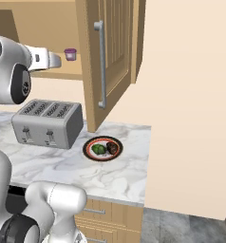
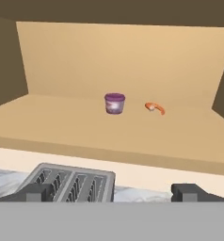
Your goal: Pick the avocado and bread from the counter and place them on the plate. Then pick the jam from the cabinet and place it next to the plate. Lastly close the cabinet door.
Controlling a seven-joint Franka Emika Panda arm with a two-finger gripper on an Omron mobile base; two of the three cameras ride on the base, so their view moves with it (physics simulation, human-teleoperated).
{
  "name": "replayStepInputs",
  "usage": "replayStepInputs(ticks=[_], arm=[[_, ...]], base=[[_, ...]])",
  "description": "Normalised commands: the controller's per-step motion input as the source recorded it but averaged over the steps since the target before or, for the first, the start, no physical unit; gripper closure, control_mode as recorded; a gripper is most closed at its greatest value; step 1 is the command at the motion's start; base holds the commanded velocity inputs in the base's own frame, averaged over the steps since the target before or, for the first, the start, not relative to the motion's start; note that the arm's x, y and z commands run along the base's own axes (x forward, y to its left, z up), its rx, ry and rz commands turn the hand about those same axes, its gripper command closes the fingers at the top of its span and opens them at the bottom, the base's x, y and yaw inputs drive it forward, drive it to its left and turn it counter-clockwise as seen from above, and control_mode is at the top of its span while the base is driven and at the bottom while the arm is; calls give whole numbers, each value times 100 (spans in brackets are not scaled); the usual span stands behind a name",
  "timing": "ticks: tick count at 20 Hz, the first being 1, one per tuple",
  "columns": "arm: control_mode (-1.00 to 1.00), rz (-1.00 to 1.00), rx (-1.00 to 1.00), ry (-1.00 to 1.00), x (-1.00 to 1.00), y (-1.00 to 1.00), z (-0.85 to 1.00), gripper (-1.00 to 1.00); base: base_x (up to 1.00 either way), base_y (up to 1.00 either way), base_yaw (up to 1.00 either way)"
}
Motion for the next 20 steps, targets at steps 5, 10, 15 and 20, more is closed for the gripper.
replayStepInputs(ticks=[5,10,15,20], arm=[[-100,-1,3,3,34,0,0,-100],[-100,0,2,3,33,4,0,-100],[-100,0,0,6,35,10,0,-100],[-100,0,0,7,33,9,0,-100]], base=[[0,0,0],[0,0,0],[0,0,0],[0,0,0]])
